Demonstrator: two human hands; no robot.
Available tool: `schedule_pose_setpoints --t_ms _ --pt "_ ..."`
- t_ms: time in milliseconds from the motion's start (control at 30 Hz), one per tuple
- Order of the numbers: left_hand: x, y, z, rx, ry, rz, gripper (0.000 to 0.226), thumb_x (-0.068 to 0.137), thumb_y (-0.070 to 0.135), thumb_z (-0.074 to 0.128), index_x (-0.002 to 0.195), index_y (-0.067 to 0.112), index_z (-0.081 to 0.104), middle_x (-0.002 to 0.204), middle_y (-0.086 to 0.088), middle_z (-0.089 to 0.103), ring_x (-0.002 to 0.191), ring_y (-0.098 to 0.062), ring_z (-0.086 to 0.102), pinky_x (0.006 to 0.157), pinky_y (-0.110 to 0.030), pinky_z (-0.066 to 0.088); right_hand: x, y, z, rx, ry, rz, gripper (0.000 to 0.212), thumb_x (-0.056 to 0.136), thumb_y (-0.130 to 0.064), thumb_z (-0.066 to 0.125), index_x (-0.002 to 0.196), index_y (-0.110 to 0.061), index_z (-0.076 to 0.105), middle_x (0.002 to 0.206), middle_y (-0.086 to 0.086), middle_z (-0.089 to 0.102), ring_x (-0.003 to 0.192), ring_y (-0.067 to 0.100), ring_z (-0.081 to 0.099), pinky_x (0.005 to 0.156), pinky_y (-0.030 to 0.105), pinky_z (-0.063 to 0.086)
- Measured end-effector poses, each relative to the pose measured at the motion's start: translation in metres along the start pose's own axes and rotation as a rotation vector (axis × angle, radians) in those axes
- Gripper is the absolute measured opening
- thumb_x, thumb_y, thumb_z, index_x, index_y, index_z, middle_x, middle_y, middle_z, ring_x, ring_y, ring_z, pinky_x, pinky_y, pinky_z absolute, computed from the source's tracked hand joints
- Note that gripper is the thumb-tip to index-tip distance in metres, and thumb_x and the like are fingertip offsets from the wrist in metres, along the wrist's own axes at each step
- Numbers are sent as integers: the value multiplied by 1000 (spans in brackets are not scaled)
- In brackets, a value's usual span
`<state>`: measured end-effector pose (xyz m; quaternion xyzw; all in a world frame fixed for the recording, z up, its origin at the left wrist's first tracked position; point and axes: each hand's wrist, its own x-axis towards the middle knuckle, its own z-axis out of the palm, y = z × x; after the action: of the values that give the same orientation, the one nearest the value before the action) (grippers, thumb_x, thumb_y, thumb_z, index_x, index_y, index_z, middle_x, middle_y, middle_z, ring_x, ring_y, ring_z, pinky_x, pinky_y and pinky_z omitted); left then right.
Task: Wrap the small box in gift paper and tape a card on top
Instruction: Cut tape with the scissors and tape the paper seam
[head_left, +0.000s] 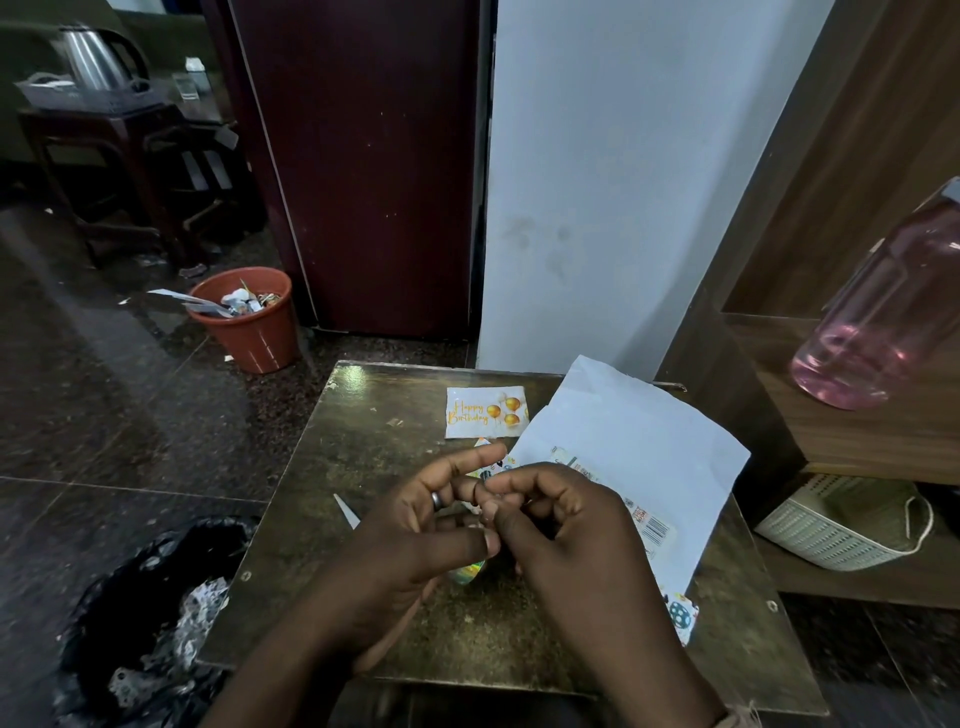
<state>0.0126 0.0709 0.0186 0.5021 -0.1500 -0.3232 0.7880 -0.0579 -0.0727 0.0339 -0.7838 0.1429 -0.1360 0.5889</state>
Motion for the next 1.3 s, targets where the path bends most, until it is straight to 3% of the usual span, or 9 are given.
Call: schedule_pose_setpoints --t_ms 200,300,400,533,733,867,967,1133,1300 --pt "0 3 -2 31 19 -45 64 72 -4 73 131 20 69 100 -13 66 88 -18 65 70 -28 53 -1 0 -2 -142 19 -91 14 92 -15 73 84 -27 70 79 -10 72 73 5 70 64 19 51" --pt "0 5 -3 23 24 -37 62 70 -3 75 128 18 71 101 -11 65 85 -17 64 68 -30 52 0 2 -3 -169 -15 -103 15 94 -15 69 85 -27 67 82 -8 72 79 11 69 72 30 55" --pt "-1 6 -3 22 36 -31 60 66 4 81 124 13 72 103 -12 66 86 -18 66 69 -31 53 1 1 -7 -108 -44 -78 17 96 -14 67 85 -27 66 77 -8 71 70 9 65 67 27 49" --pt "-1 6 -1 179 55 4 36 74 6 75 109 15 78 104 -20 72 90 -24 68 70 -30 55 3 -1 -9 -3 -25 -35 18 95 -14 68 82 -25 67 71 -6 69 64 9 62 66 36 52" --pt "0 4 4 340 187 29 33 68 38 79 93 16 80 74 -14 64 61 -22 56 57 -33 47 2 -11 -10 179 21 -25 21 97 -6 63 79 -17 66 66 8 66 55 18 57 61 36 50" --pt "-4 9 6 336 73 -55 13 76 20 89 80 16 77 73 -9 65 56 -17 57 47 -27 49 5 -9 -10 217 78 -6 22 96 -3 63 79 -16 67 66 12 66 54 19 56 58 36 48" --pt "-7 10 8 334 -32 -97 14 74 20 87 81 17 75 74 -8 69 59 -18 64 51 -28 54 4 -6 -8 175 96 -14 21 94 -4 66 79 -19 67 67 9 66 58 15 59 59 32 48" --pt "-8 14 -1 582 44 -45 22 85 32 67 80 13 78 80 -10 76 73 -22 73 73 -30 55 3 -6 -7 146 113 -49 24 95 -5 65 80 -24 65 68 -1 64 59 10 58 59 26 47" --pt "-6 12 -2 494 40 -55 18 85 26 66 86 13 79 83 -14 75 72 -24 70 70 -30 53 4 -8 -8 178 122 -56 24 96 -6 64 80 -24 65 67 0 63 58 10 56 59 25 45"
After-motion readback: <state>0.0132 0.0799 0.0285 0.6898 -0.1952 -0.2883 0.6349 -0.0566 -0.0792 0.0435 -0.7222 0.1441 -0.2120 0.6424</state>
